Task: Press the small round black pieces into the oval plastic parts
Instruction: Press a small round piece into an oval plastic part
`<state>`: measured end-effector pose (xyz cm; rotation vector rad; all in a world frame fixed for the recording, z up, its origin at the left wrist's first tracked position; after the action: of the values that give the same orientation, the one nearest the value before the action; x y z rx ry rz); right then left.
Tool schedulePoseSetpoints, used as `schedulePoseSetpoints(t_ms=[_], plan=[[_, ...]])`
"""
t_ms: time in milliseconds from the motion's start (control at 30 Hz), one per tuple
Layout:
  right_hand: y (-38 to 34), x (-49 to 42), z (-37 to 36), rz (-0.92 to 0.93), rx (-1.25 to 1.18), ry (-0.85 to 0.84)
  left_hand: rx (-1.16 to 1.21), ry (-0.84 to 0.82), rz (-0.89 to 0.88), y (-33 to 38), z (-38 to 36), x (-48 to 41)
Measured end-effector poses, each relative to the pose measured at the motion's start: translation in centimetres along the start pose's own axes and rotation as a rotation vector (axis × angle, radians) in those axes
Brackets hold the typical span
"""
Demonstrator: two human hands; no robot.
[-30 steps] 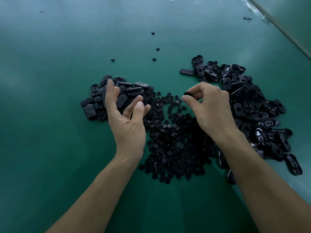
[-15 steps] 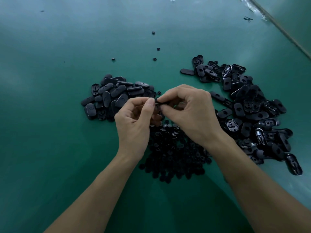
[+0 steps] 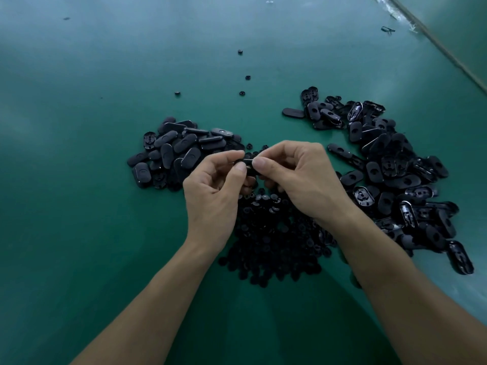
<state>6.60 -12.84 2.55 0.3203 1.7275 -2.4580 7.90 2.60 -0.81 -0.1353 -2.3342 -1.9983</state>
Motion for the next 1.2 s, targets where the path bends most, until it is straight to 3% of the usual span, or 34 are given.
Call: schedulePoseSetpoints(t_ms=[200,333,600,1000,1067,1200], plan=[[-0.2,-0.1,0.6,0.032,0.181,0.033,0.029,0.004,-0.015,0.2,0.2,0.0],[0.1,0.2,0.5,0.013,0.403,-0.07,0.073,0.017,-0.004,0.1,0.2,-0.2],[-1.6,0.4,0.2,0.108,0.142,0.016,0.022,0.018,-0.031,-0.1,0.4,-0.1],[-2.5,-0.4,0.5,0.15,0.013,0.057,-0.076,-0.098,-0.086,0.4,-0.8,0.2],[-2.2,-0.4,0.8,0.144,0.15,0.05,-0.06,-0.069,-0.074,0.3,-0.5,0.1],[-0.5,0.2,0.0,0.049,0.59,-0.232,-0.06,-0.036,-0.089,0.4,-0.1,0.2]])
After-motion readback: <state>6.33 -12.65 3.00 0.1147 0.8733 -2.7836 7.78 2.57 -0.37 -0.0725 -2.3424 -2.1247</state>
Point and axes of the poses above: each hand's wrist, its own x-axis away from the middle knuckle, its own z-axis out of the back of the hand, y = z × x, the point moved 6 cm from there along -x, towards the middle knuckle, and after that the axes turned 14 degrees about z, right-handed, at the moved point
